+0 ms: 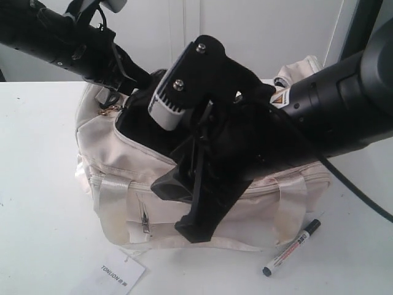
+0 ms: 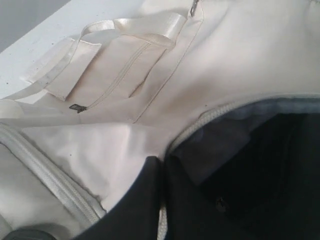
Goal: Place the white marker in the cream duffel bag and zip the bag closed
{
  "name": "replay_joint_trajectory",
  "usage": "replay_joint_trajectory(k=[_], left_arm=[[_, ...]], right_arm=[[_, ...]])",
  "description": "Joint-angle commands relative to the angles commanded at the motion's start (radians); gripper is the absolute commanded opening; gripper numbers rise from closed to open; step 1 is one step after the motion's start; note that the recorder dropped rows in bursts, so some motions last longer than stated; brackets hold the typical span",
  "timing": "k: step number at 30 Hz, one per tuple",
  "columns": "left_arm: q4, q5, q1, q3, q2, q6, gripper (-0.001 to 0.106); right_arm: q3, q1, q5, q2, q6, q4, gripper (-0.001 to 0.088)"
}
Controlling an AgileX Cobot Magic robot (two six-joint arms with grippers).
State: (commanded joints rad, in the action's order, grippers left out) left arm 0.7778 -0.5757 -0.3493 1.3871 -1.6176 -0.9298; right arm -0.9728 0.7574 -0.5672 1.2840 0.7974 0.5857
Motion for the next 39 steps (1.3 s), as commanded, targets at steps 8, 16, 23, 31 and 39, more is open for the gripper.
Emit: replay_joint_trajectory(k=[8, 16, 23, 31, 39], left_arm=[[-0.002, -0.002, 0.0, 0.0, 0.0, 0.0, 0.0], [-0.002, -0.025, 0.0, 0.0, 0.0, 0.0, 0.0], [-0.002, -0.03, 0.0, 0.0, 0.0, 0.0, 0.0], [-0.002, -0.03, 0.0, 0.0, 0.0, 0.0, 0.0], [-0.002, -0.03, 0.0, 0.0, 0.0, 0.0, 0.0]], right_arm=[[0.0, 0.0, 0.06, 0.035, -0.045, 0.0, 0.0383], [0.0, 0.0, 0.193, 0.048, -0.078, 0.0, 0.0366], [0.0, 0.0, 0.246, 0.105, -0.09, 0.0, 0.0472], [0.0, 0.0, 0.283, 0.165, -0.088, 0.0, 0.048], [-0.009, 0.002, 0.339, 0.218, -0.085, 0.02, 0.048]])
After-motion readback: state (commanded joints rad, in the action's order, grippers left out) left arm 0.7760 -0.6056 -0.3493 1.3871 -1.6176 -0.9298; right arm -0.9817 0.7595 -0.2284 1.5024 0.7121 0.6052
